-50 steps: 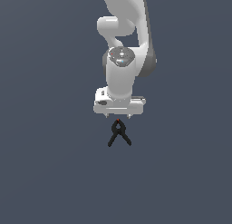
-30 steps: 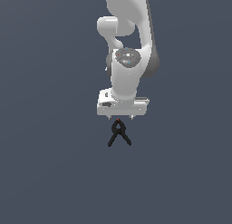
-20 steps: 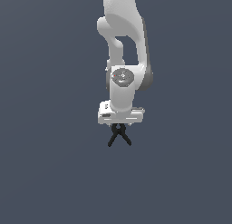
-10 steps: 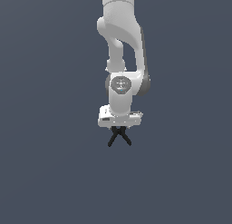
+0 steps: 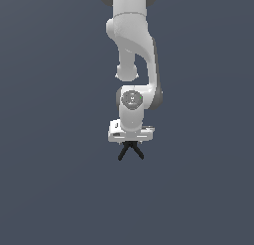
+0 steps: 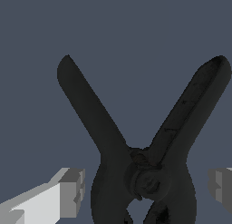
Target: Pick up the object and move it to a goal position.
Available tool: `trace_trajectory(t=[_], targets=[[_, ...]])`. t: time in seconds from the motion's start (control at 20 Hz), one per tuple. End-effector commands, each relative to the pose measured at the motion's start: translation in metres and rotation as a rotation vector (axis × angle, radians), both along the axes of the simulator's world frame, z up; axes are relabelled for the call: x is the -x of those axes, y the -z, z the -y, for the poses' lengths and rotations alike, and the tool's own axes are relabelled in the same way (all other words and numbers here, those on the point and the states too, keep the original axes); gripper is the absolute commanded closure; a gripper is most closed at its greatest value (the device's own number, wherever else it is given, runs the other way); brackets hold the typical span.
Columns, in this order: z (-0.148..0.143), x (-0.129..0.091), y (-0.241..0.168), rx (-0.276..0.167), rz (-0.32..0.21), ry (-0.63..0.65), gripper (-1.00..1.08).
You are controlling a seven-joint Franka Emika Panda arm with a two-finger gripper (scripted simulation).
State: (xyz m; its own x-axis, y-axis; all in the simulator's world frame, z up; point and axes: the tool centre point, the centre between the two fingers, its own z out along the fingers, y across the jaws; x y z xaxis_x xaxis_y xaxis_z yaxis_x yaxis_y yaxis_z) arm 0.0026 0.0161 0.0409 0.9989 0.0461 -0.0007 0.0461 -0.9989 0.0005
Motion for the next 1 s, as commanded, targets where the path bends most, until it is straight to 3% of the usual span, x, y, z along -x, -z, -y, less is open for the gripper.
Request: trace_trajectory(t=[0.0,0.3,0.35,0.95], targets=[[0.0,0.0,0.012,0.0,0.0,0.0,-0.92],[0.0,-0.001,0.022,0.0,0.0,0.0,-0.92],[0.0,-0.001,0.022,0.0,0.0,0.0,1.08],[0.0,0.0,0.02,0.0,0.001,0.0,1.08]])
